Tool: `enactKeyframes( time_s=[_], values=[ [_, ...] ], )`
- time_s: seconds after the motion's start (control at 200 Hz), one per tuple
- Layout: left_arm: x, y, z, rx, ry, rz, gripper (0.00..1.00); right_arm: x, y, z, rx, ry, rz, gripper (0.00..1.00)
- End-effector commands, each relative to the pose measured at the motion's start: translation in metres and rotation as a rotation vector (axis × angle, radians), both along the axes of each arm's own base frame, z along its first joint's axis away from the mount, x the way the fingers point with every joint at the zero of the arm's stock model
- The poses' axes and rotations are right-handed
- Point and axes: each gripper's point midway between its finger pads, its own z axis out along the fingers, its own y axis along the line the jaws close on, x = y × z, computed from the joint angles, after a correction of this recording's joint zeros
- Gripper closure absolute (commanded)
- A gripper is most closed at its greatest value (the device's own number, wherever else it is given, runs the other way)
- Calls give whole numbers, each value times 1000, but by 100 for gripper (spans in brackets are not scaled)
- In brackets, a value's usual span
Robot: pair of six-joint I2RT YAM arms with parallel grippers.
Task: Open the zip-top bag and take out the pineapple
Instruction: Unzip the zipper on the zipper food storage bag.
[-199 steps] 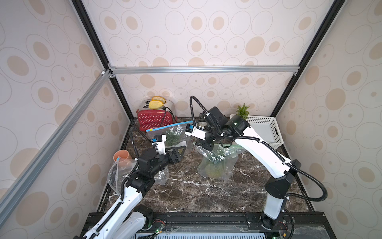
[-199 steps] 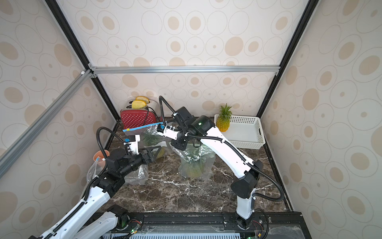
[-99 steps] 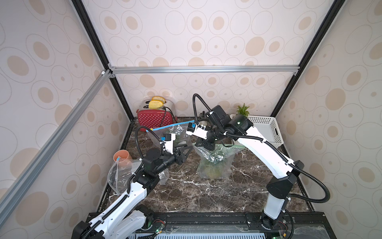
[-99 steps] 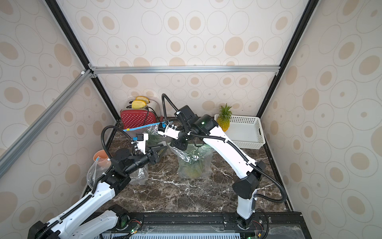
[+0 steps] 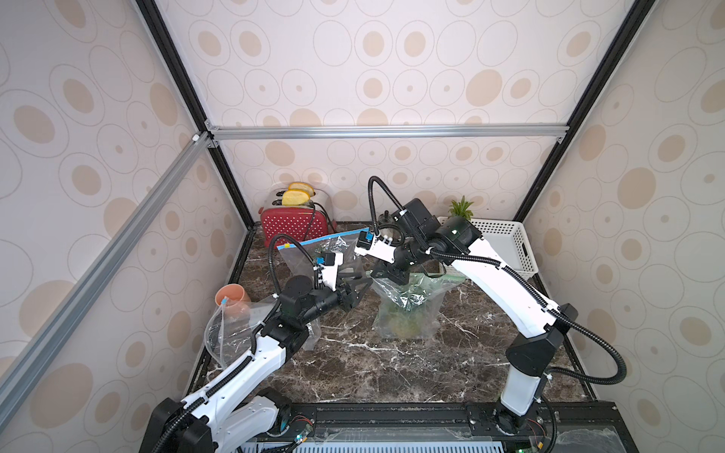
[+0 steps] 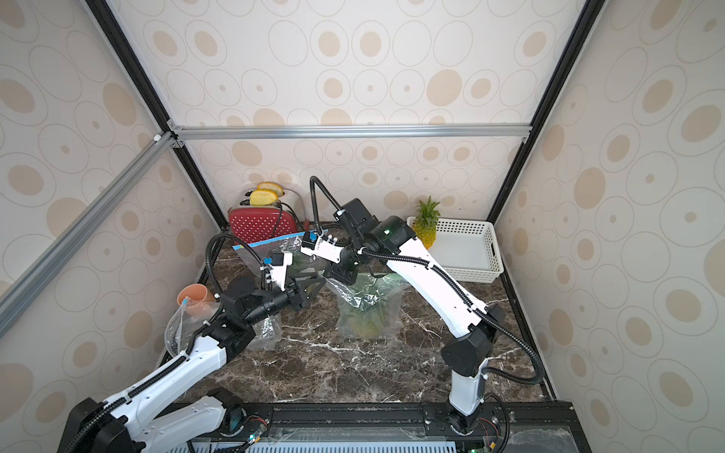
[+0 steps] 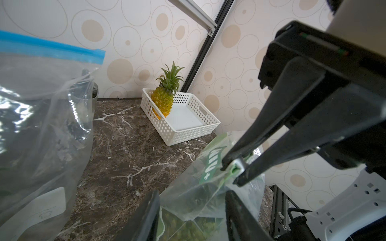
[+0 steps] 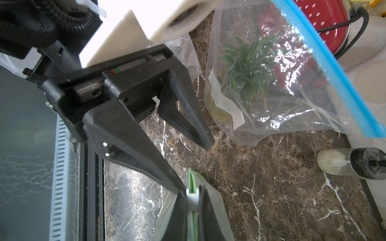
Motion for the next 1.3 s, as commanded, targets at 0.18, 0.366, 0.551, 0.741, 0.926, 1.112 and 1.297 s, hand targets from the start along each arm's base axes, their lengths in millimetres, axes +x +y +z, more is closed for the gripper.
enactKeyframes(
  time_s=[0.18, 0.366, 0.551, 0.741, 0.926, 1.112, 1.297],
  values=[
    [5, -14, 35, -30, -121, -56, 49, 0, -3, -2, -4, 7, 25, 97],
    [10, -19, 39, -35, -132, -70, 59, 2, -4, -3, -9, 5, 22, 97],
    [13, -23, 41, -36, -139, -79, 79, 6, -5, -5, -12, 3, 14, 97],
    [16, -20, 41, -49, -135, -53, 100, 11, -7, -8, -28, -9, -5, 97],
    [15, -9, 42, -61, -131, 9, 100, 18, -13, -9, -51, -27, -39, 97],
    [14, 4, 42, -55, -126, 76, 100, 20, -19, -11, -69, -36, -62, 97],
    [17, 18, 37, -52, -108, 161, 100, 20, -28, -11, -86, -48, -90, 97]
  ],
)
